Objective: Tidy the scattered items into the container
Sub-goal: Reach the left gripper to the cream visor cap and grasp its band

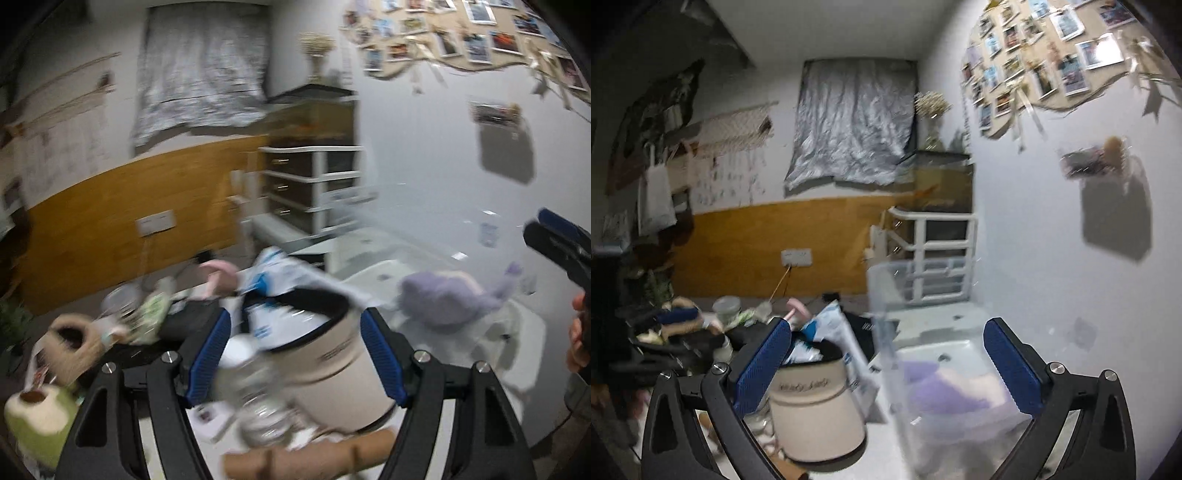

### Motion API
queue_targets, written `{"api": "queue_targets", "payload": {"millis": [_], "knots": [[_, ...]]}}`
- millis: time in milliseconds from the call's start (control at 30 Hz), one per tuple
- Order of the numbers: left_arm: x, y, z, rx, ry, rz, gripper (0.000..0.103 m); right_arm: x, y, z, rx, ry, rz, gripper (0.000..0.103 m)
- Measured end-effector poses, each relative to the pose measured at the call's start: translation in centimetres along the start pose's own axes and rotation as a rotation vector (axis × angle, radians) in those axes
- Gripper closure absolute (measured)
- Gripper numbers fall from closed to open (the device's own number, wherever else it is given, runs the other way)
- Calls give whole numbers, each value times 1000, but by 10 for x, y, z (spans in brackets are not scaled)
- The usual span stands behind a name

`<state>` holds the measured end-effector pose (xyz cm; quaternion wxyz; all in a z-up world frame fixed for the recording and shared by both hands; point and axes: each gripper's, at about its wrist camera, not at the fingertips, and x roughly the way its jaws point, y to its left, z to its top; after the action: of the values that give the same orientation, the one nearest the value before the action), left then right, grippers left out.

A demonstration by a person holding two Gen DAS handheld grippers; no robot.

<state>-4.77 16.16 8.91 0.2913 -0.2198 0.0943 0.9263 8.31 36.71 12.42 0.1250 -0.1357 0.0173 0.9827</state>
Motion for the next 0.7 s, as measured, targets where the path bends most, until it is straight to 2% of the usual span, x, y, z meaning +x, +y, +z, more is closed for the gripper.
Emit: {"api": "queue_targets", "payload": {"millis": [200, 400, 633, 700], "knots": [[-19, 46, -46, -108, 23, 107, 31, 28, 38, -36, 14, 78, 38, 0], [-25, 81, -104, -226, 70, 219, 31, 60, 70, -77, 37, 200, 109, 0], [-15, 100, -149, -294, 151, 257, 31, 80, 101, -118, 35, 324, 177, 6], [-10, 102, -157, -303, 165, 252, 31, 84, 102, -128, 67, 360, 185, 12]]}}
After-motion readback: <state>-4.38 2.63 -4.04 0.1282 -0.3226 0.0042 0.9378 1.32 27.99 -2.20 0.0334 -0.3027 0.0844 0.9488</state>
